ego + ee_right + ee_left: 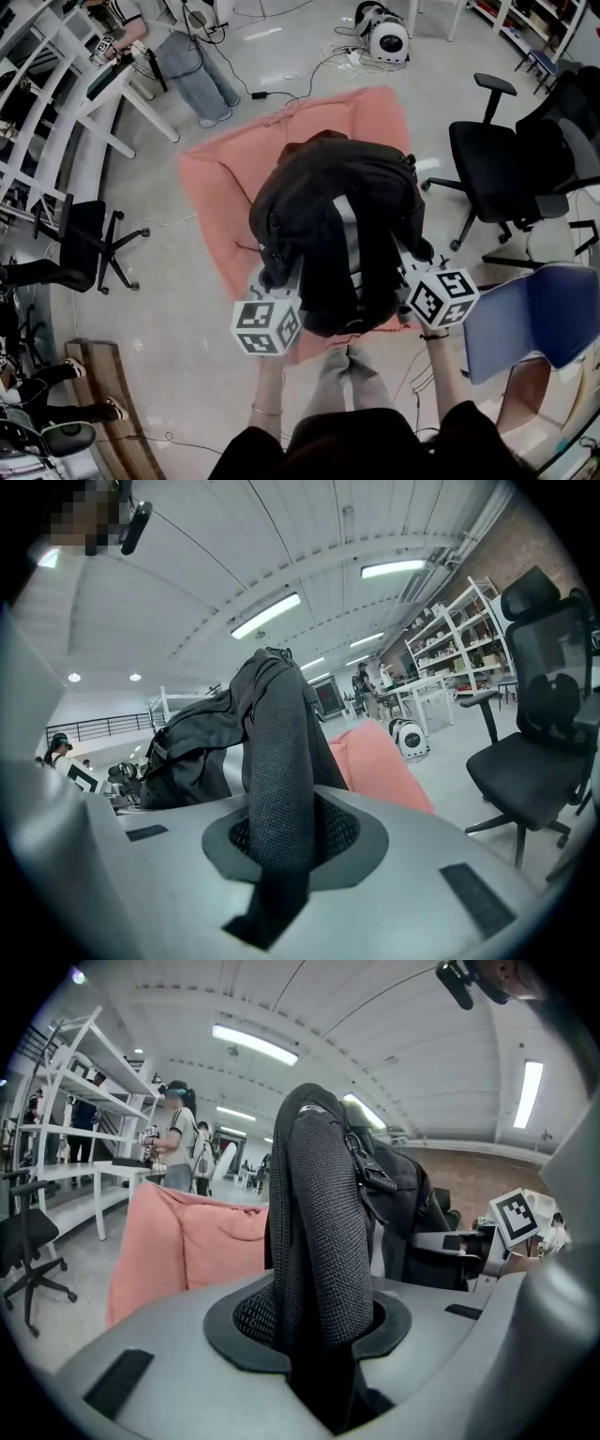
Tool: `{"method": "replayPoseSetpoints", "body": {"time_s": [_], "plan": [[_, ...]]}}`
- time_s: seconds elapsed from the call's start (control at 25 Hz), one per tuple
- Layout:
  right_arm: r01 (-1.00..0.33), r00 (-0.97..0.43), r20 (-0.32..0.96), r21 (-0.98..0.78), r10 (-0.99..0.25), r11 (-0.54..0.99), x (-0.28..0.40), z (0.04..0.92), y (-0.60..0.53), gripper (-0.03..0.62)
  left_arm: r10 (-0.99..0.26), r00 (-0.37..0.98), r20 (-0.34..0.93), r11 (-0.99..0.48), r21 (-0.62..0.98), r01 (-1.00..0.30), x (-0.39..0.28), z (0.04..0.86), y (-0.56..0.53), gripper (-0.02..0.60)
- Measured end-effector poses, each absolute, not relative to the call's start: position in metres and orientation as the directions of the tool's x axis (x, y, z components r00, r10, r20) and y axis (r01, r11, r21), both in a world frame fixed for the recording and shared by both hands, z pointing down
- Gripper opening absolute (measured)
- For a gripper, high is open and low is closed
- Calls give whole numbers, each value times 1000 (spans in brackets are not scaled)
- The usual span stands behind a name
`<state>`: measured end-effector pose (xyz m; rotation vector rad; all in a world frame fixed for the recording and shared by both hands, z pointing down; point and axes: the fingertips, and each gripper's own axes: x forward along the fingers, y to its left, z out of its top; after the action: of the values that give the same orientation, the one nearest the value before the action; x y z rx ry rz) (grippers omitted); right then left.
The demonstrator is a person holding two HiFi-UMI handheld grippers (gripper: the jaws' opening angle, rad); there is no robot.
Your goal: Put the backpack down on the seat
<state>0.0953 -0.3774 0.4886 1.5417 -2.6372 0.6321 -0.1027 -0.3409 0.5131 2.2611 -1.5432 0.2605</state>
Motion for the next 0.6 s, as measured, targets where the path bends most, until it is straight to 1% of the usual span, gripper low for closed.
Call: {"method": "replayPoseSetpoints", "body": {"time_s": [0.6], "plan": [[-833, -521, 299, -382, -799, 400, 71, 556, -459, 55, -821, 370, 435, -299, 225, -927, -121, 595, -431, 129]]}}
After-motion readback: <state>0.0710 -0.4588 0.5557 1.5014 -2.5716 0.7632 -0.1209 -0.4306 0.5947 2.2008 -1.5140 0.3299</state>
